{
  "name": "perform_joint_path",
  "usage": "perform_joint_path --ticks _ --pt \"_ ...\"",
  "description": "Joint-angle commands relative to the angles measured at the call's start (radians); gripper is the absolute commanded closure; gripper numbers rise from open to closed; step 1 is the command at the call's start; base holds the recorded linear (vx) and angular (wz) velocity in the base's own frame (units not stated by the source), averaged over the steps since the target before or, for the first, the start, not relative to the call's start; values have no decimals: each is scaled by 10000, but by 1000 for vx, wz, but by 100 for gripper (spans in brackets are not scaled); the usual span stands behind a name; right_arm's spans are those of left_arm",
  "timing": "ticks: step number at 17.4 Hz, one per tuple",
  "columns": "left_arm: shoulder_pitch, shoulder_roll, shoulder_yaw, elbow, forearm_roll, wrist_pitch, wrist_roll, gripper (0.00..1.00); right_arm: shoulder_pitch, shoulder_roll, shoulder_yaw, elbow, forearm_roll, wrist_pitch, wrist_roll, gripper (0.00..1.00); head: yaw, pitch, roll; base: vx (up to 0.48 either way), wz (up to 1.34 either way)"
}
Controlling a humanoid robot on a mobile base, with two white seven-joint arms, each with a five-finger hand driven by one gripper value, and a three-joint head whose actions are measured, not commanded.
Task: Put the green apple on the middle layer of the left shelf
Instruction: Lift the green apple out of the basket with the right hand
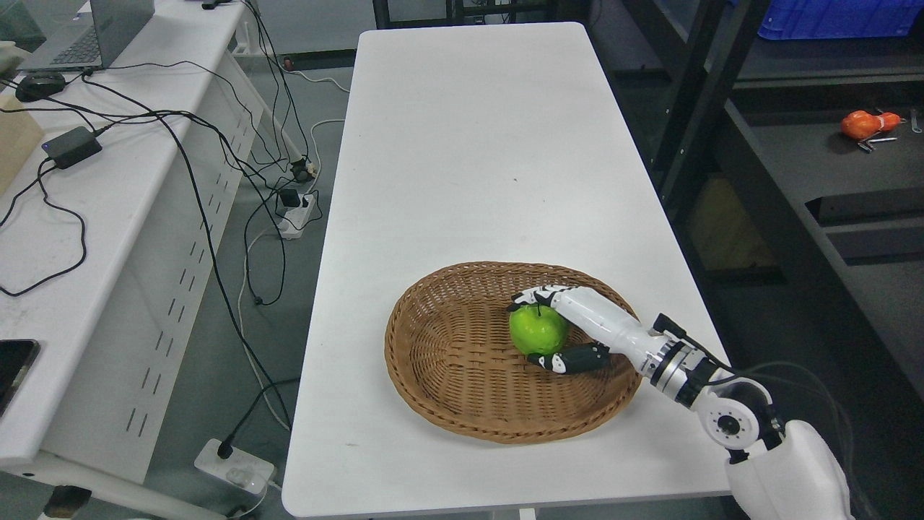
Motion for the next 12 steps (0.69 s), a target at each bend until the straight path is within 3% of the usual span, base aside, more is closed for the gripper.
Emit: perform_joint_path --ticks 1,7,12 --pt "0 175 0 -4 0 6 -9 0 245 1013 -2673 -590 -1122 -120 -1690 100 0 0 0 0 0" --pt "0 175 0 -4 0 6 -9 0 505 1044 -3305 -652 -1107 1244 -4607 100 0 0 0 2 2" --pt "0 175 0 -4 0 6 -9 0 782 1488 -3305 -958 -1122 1277 -4687 100 0 1 0 9 5"
